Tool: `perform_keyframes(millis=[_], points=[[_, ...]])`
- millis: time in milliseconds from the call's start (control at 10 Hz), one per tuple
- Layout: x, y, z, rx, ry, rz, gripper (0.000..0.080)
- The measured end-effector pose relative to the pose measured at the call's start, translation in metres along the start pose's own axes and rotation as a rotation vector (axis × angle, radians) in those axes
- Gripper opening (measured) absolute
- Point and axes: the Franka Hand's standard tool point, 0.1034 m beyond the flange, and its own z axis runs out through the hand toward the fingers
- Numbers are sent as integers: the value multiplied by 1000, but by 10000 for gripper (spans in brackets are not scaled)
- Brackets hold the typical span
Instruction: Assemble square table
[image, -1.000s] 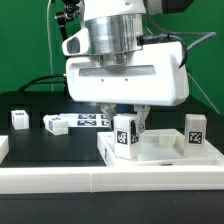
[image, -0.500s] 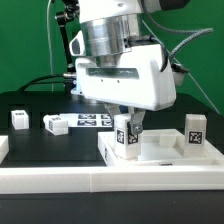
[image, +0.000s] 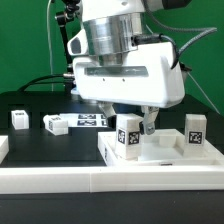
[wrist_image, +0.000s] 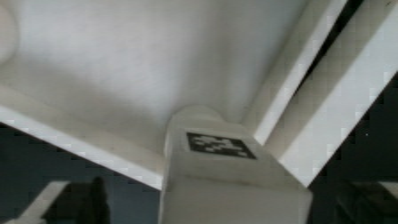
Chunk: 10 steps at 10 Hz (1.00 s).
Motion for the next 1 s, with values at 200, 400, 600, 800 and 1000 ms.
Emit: perform_keyframes(millis=[200, 400, 600, 800, 1000], points=[[0, 0, 0, 0, 0, -134, 648], [0, 1, 0, -5, 2, -288, 649], [-1, 0, -1, -52, 20, -524, 649], [-3, -2, -1, -78, 26, -732, 649], [-2, -3, -2, -81, 22, -910, 649]])
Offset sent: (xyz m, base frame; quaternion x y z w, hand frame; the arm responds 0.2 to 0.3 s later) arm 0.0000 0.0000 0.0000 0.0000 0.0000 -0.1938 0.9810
